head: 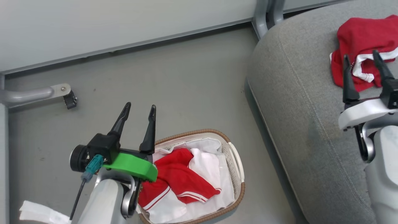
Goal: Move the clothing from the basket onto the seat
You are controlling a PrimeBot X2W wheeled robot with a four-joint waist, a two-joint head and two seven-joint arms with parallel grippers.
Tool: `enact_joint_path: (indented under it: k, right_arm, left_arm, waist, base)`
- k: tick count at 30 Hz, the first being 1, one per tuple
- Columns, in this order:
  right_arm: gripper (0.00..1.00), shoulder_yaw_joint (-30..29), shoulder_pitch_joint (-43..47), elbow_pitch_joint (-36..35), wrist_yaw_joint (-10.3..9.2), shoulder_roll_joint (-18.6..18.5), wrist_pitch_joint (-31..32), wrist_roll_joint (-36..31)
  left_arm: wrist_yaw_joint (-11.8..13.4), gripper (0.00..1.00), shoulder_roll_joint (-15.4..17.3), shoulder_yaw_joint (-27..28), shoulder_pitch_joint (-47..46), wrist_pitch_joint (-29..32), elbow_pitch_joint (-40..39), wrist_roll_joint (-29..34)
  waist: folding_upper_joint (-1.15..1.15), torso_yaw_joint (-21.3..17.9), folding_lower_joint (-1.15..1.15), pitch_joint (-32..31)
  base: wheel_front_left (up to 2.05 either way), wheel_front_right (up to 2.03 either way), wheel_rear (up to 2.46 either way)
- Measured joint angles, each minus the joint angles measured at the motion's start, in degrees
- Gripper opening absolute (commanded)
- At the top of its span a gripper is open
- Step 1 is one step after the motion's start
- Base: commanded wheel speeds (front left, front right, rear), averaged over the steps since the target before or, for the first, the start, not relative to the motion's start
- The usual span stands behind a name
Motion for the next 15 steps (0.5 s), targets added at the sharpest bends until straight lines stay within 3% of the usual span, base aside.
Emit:
enact_joint_path:
  k: [8,15]
  right_arm:
    - [1.0,2.78,5.77,-2.08,0.0,7.26,0.0,0.81]
    - [1.0,4.34,11.16,-4.14,0.0,9.49,0.0,1.0]
  left_arm:
    - [1.56,1.0,-0.2,7.82,6.85,0.0,-1.94,0.99]
    - [1.78,1.0,-0.3,9.49,11.72,0.0,-2.19,-0.32]
  waist:
    - [0.0,4.6,0.0,-4.43]
    - [0.0,7.17,0.0,-6.97]
  base:
    - [0.0,0.0,0.0]
    - [0.0,0.0,0.0]
